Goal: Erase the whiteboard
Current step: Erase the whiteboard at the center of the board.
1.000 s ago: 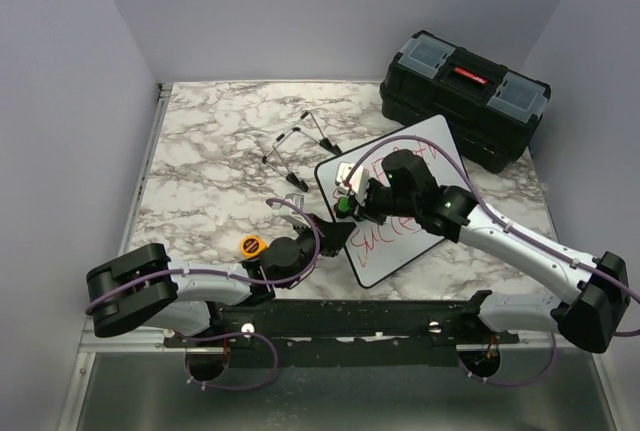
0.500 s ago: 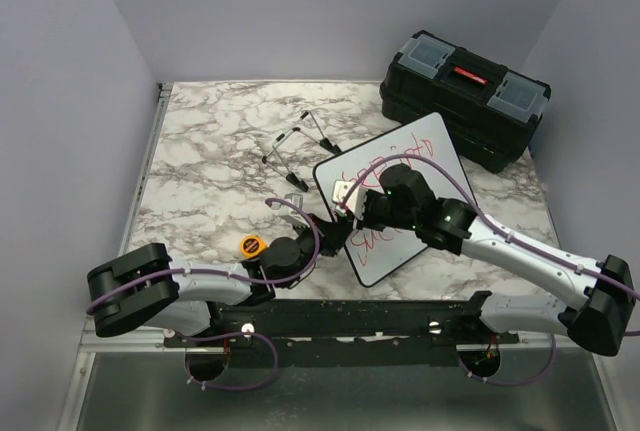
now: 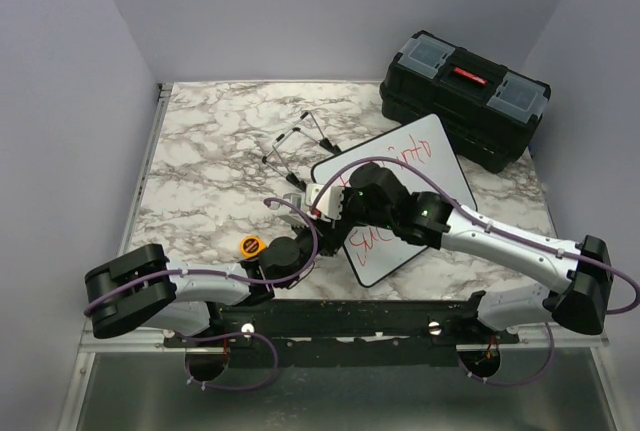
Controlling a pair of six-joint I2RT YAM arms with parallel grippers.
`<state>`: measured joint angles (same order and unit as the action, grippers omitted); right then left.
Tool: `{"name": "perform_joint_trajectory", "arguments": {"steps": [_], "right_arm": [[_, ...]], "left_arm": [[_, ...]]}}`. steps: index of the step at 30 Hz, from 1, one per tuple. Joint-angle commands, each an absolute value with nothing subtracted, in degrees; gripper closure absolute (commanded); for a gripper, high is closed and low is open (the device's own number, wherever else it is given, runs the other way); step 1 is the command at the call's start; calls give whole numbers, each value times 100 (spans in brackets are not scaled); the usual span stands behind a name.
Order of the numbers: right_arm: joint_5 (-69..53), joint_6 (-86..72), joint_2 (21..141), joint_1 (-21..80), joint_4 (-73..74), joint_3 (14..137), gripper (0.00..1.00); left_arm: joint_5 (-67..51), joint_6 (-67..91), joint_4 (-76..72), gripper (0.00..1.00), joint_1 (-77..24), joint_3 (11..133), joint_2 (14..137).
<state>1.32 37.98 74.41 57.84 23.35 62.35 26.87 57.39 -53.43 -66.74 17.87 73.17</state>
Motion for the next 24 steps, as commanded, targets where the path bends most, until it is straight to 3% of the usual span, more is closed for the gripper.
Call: {"name": "perform_joint_trajectory", "arguments": {"steps": [1,6,11,14,22,24], "right_arm": [[965,3603,7905,6110,1997,6431,99],[1300,3765,7477,6074,1876,5746,100],[-366,4682,7079,5993,3317,5376,99],[-812,4771,7133,5989,3467,5325,99],[1279,2929,8120,5872,1736,6567,99],[1067,2759,8059,5709,1794,6589,99]], "left_arm": [[2066,5247,-5668,100,-6829,1968,7347],[2068,5256,-5774,100,-6827,1887,7316],[2100,5238,-5793,100,-6789,1801,7227],[2090,5213,-5801,100,-6774,1802,7200],[1865,5169,-5985,100,-6766,1842,7373],[1837,5160,-6028,100,-6767,1820,7391]]}}
